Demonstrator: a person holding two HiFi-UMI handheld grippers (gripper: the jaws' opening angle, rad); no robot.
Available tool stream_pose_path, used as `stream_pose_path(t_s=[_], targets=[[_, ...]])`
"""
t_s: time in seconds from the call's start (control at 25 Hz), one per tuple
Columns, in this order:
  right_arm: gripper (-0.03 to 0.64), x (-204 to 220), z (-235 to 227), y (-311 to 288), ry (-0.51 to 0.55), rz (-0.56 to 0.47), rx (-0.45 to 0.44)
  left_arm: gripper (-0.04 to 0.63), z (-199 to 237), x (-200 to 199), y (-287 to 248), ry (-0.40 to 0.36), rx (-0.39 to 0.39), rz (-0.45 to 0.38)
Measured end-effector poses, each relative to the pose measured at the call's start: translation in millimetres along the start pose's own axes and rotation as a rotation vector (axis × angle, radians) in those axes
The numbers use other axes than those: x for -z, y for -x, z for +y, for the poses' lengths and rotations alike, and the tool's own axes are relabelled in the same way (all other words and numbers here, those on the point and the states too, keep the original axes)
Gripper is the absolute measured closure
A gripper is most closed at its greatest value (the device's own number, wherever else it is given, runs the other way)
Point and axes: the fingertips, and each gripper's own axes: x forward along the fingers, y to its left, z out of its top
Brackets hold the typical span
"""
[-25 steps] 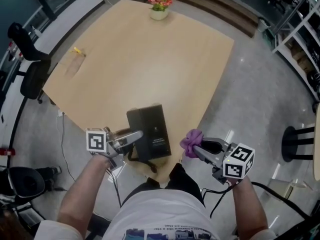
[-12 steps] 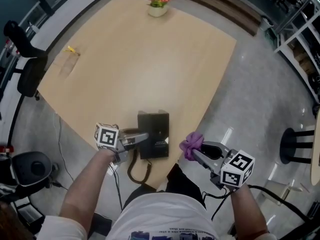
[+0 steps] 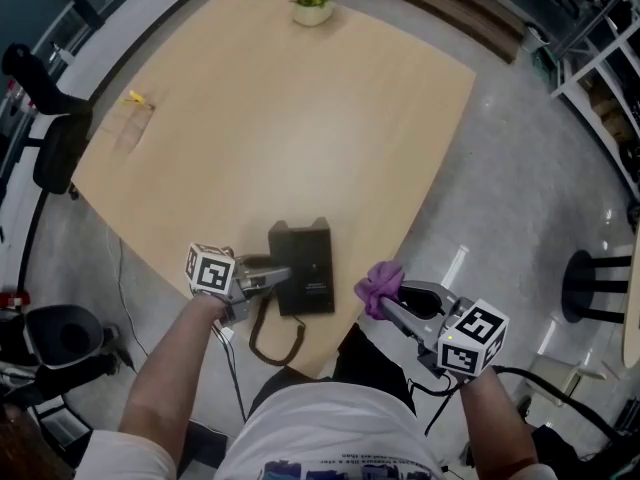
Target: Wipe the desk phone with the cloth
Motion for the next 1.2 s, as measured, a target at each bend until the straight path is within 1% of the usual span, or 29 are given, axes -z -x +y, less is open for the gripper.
stream_pose_path(t_s=[0.12,0.2,0.36,0.48,0.68,0.76,0.84,0.92,0.96,1.0,1.04,1.08,1.12,1.2], targets=[[0.528,-2,3,-3,0.016,0.003,0.001,0.408,3,-1,-1,-0.011,-0.023,-0.003],[0.528,-2,6,-7,0.027,0.006,0.002,0.361,7,-2,0,-0.012,-0.059,-0.006],[0.528,-2,12,-14,0.072,0.016,0.019,0.326,10,-3,3,-0.036,-0.125,-0.023],[0.526,0,17,-19,0.137,0.032,0.055,0.295,7,-5,15,-0.062,-0.166,-0.068],[0.526,10,33,-21,0.189,0.04,0.109,0.285,-3,5,55,-0.164,-0.316,-0.147],[0.526,15,46,-19,0.202,0.042,0.118,0.289,-16,14,72,-0.194,-0.352,-0.19],[0.526,21,60,-15,0.211,0.039,0.134,0.324,-32,28,89,-0.227,-0.384,-0.223],[0.526,30,71,-8,0.212,0.031,0.16,0.349,-49,44,102,-0.283,-0.423,-0.233],[0.526,34,76,-5,0.215,0.028,0.175,0.373,-59,51,106,-0.317,-0.437,-0.232],[0.526,39,81,-2,0.222,0.028,0.188,0.416,-69,58,108,-0.352,-0.445,-0.228],[0.526,45,87,1,0.232,0.032,0.195,0.472,-80,65,109,-0.387,-0.448,-0.219],[0.526,51,93,3,0.246,0.04,0.195,0.542,-91,74,108,-0.42,-0.447,-0.207],[0.526,58,100,6,0.262,0.048,0.187,0.589,-103,84,106,-0.447,-0.443,-0.196],[0.526,67,113,11,0.301,0.056,0.158,0.59,-127,103,99,-0.472,-0.421,-0.196]])
